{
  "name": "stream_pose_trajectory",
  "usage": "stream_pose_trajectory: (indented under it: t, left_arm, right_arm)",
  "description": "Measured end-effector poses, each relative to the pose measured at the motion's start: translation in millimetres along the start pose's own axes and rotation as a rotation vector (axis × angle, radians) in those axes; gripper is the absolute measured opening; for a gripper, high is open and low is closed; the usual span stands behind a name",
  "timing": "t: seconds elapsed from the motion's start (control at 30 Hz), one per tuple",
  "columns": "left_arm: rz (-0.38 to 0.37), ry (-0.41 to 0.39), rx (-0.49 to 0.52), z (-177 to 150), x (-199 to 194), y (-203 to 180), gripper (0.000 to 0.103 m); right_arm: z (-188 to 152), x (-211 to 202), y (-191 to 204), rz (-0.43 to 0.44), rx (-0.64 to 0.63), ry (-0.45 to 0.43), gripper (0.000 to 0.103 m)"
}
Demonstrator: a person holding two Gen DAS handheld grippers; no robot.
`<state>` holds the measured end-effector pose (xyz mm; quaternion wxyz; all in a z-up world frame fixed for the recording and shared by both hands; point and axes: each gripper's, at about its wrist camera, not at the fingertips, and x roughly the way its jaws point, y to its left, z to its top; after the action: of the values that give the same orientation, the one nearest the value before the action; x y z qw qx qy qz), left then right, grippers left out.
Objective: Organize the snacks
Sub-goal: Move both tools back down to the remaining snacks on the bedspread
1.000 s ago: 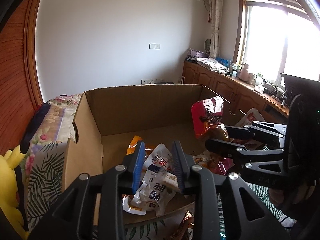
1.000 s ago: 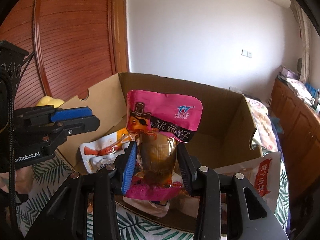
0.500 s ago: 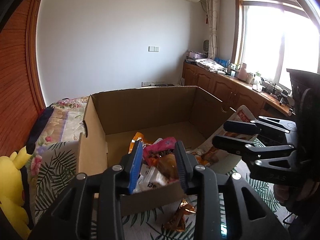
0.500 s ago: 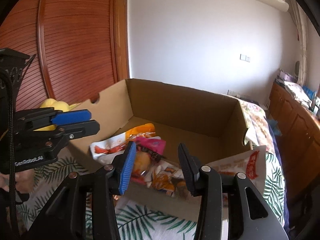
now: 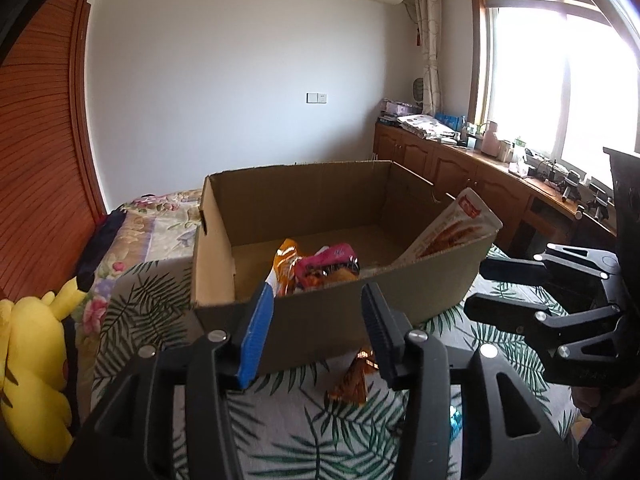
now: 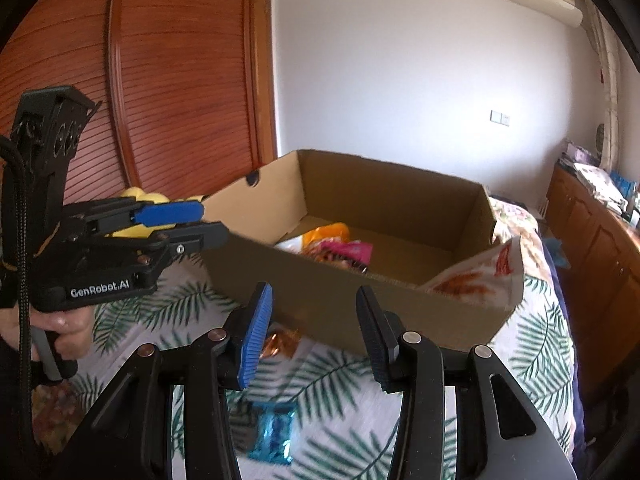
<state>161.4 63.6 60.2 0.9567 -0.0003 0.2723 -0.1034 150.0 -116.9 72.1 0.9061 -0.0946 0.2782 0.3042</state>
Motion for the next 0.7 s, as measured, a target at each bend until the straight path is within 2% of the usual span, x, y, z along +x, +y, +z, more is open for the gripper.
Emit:
stream_pose_trajectory:
  t: [0.33,0.7]
  left_arm:
    - [0.009,0.05,-0.015,-33,-6,1,0.046]
    - [0.011,0.14,-0.019,-71,10,1,0.046]
  right_arm:
    - [-36,7,10,0.015,0.014,0.083,0.044]
    - [-71,35,20,0.039,0.021,0.201,0.044]
